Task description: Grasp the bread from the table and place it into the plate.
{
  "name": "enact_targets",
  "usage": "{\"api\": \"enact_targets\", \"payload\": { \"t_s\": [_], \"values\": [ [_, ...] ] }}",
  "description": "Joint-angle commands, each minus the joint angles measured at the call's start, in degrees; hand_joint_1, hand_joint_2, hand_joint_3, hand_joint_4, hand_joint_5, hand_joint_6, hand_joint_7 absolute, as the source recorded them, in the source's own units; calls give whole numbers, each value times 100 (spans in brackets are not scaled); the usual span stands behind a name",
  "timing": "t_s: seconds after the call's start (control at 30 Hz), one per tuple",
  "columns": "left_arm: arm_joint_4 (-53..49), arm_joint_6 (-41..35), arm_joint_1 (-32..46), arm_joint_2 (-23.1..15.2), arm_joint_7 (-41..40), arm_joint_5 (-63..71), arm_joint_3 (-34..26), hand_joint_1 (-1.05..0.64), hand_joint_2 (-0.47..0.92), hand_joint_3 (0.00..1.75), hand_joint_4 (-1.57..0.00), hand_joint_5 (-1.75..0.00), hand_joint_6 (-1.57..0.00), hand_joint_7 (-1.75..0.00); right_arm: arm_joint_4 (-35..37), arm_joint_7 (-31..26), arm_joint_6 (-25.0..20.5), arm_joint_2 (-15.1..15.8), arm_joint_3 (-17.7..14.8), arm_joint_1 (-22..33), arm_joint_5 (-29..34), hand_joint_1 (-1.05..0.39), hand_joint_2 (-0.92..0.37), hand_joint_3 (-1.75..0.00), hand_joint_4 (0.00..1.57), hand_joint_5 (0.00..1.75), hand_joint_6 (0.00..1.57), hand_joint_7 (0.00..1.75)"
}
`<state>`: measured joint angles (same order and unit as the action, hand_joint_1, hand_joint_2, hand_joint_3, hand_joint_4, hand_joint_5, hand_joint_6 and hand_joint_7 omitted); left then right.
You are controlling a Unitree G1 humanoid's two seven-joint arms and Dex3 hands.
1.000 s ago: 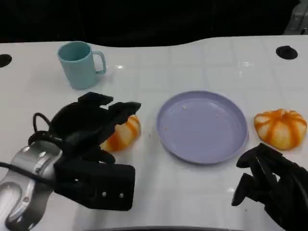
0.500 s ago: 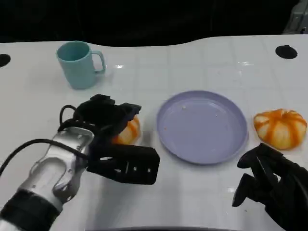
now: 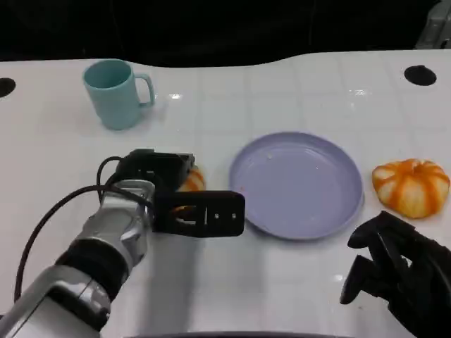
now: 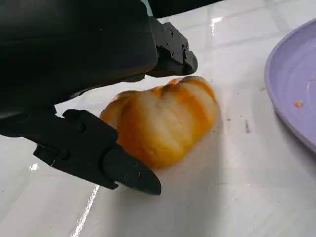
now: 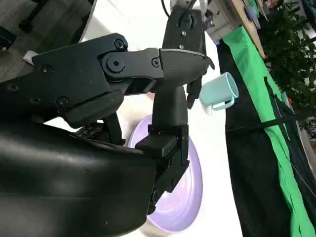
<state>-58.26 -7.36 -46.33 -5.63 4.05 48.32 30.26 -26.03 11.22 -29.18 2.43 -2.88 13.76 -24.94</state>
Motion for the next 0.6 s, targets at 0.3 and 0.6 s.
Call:
{"api": "enact_targets", "payload": {
  "t_s": [0.3, 0.6],
  "values": [
    [-1242, 268, -562, 203, -174, -446, 110, -31, 76, 1, -3, -21, -17, -1, -39, 67, 129, 55, -45, 61, -53, -46, -92, -34, 64, 175, 49, 159],
    [-1530, 814, -421, 144, -1100, -446, 218, -21, 86, 1, -66, -39, -72, -9, -94, 56, 98, 52, -61, 85, -69, -45, -92, -35, 63, 175, 49, 159]
  ]
}}
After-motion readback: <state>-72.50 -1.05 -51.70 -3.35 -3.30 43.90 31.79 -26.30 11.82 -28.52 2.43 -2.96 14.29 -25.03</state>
